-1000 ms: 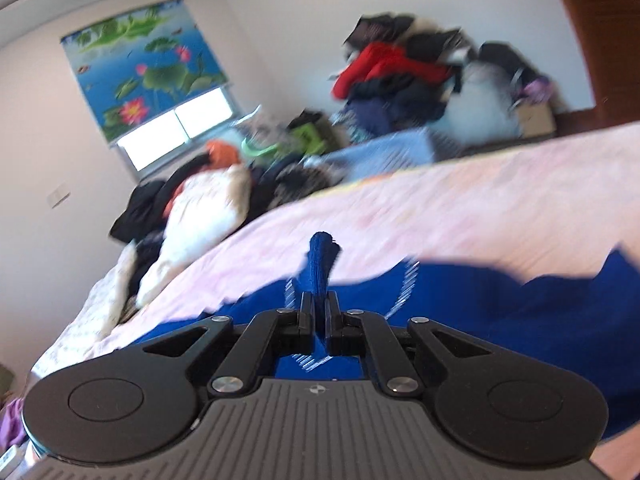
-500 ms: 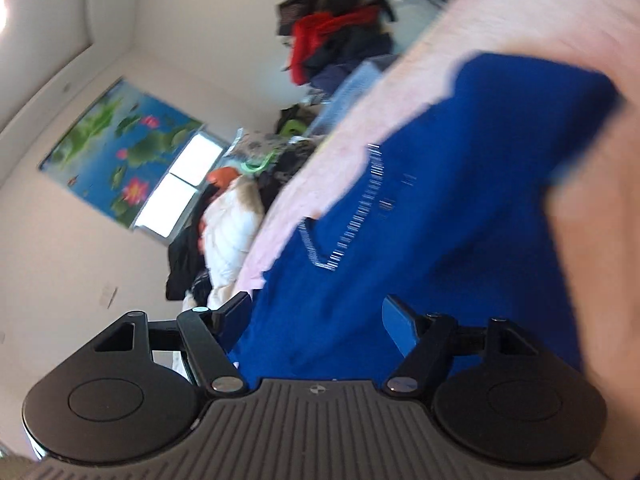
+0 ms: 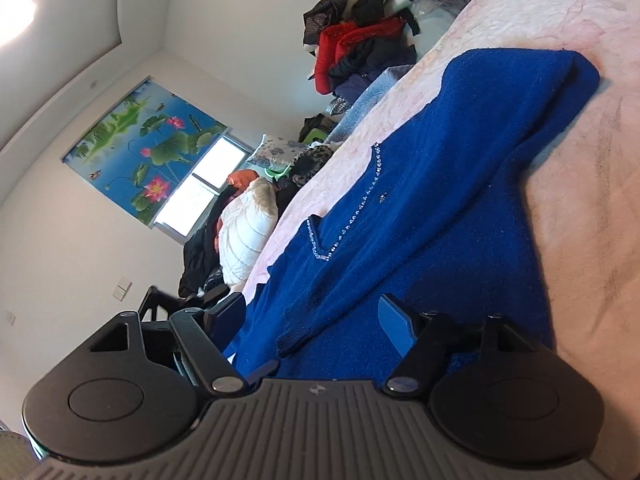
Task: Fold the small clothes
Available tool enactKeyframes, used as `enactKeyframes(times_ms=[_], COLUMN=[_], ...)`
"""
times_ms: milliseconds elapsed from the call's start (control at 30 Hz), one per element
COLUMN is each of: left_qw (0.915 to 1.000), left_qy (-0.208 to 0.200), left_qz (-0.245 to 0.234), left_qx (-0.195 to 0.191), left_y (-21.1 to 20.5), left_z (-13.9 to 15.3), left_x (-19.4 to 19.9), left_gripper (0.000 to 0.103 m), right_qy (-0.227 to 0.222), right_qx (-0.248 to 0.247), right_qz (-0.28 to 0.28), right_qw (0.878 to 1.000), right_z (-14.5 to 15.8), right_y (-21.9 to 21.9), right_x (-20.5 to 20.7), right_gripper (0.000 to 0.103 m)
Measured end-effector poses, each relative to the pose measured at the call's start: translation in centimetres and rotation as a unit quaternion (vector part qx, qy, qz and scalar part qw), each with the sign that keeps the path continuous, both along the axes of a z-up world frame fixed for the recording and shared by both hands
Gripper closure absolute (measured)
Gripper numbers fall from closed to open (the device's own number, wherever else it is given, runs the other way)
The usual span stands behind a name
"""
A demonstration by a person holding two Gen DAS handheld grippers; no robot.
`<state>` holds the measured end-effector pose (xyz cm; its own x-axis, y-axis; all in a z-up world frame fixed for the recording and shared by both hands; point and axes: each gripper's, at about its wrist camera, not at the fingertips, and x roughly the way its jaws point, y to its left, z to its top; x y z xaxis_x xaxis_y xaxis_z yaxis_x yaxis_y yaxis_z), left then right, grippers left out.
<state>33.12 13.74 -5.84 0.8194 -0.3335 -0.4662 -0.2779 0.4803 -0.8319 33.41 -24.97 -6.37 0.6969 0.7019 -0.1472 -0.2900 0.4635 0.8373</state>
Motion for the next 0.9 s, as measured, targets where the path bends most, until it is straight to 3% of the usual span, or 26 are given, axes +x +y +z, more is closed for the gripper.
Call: enactKeyframes(times_ms=[200, 400, 467, 500, 533, 633, 667, 733, 900], left_qw=[0.9959, 0.997, 0.9987, 0.9983, 0.9973, 0.996, 0.9959, 0.9952, 0.9905], left_qy=[-0.031, -0.023, -0.001, 0.014, 0.032, 0.044, 0.045, 0.039, 0.01], left_qz=[-0.056, -0.044, -0.047, -0.056, -0.064, -0.07, -0.067, -0.073, -0.081], left_qx=[-0.063, -0.06, -0.021, 0.001, 0.018, 0.032, 0.04, 0.053, 0.11], left_y=[-1.1, -1.7, -2.0, -2.3, -2.4, -2.5, -2.4, -2.4, -2.8], left_z=[-0.9, -1.0, -0.2, 0.0, 0.0, -0.3, -0.2, 0.1, 2.4], left_x=[2.2, 2.7, 2.8, 2.9, 3.2, 3.6, 3.5, 3.4, 3.4], left_gripper=[0.0, 0.002, 0.024, 0.049, 0.06, 0.064, 0.071, 0.098, 0.099], right_qy=[-0.009, -0.011, -0.011, -0.011, -0.011, -0.012, -0.012, -0.012, -0.012], right_qx=[-0.002, 0.001, 0.003, 0.004, 0.005, 0.005, 0.005, 0.005, 0.006], right_qz=[0.008, 0.01, 0.01, 0.01, 0.01, 0.01, 0.01, 0.01, 0.01], right_qw=[1.0, 1.0, 1.0, 1.0, 1.0, 1.0, 1.0, 1.0, 1.0], right_z=[0.1, -0.1, -0.1, -0.1, -0.1, -0.1, -0.1, -0.1, -0.1], right_y=[0.2, 0.0, 0.0, 0.0, 0.0, -0.1, -0.1, -0.1, -0.1], right_x=[0.0, 0.0, 0.0, 0.0, 0.0, -0.1, -0.1, -0.1, 0.0], right_gripper=[0.019, 0.017, 0.017, 0.017, 0.017, 0.016, 0.016, 0.016, 0.016])
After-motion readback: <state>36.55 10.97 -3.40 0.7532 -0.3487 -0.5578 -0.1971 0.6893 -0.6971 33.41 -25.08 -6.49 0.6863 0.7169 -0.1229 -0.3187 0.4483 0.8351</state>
